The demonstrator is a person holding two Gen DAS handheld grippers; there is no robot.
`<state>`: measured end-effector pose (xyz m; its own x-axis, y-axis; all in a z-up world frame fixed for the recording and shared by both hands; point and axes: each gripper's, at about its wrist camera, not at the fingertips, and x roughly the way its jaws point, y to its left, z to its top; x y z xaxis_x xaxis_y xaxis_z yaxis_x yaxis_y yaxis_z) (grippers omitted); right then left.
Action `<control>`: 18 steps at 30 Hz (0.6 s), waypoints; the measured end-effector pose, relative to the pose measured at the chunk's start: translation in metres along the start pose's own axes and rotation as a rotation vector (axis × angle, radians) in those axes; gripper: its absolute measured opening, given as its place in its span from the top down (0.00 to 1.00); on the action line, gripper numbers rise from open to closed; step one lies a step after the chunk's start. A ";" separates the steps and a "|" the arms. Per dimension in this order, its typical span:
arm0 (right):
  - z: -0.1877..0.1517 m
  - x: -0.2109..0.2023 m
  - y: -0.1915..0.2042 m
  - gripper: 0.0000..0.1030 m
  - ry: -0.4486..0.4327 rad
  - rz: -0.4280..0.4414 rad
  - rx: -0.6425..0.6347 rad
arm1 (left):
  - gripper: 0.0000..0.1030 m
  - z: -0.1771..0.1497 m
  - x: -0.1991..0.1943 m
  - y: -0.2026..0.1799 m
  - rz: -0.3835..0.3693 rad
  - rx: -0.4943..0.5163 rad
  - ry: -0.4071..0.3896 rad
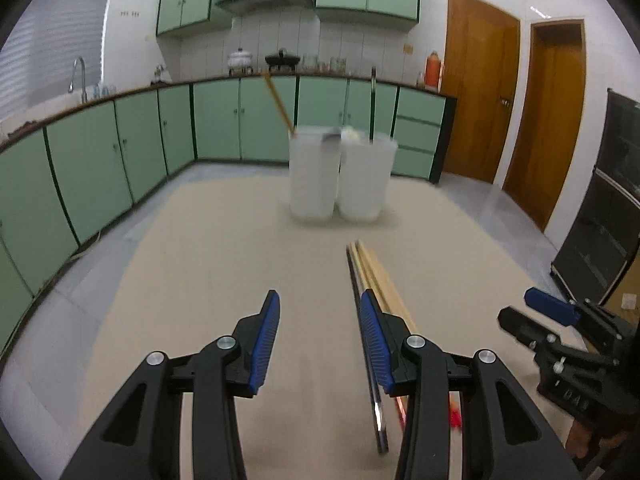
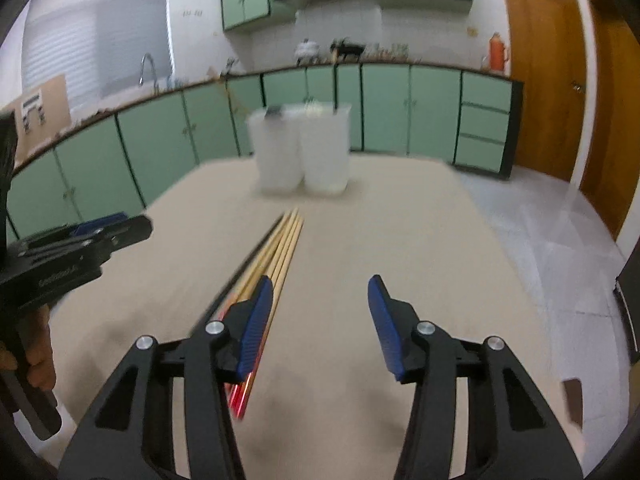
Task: Organize utensils
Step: 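Grasp a black chopstick with the left tool while the right grasps a red chopstick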
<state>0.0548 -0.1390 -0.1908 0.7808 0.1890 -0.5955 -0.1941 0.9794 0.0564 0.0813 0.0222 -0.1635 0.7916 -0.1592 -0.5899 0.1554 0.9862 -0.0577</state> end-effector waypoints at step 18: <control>-0.042 0.004 0.036 0.68 0.172 0.099 -0.070 | 0.60 -0.047 0.005 -0.013 -0.033 0.002 0.113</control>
<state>0.0260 -0.1061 -0.2243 0.6444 0.2634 -0.7179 -0.3102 0.9481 0.0694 0.0551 0.0109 -0.2035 0.7146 -0.1854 -0.6745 0.1817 0.9803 -0.0770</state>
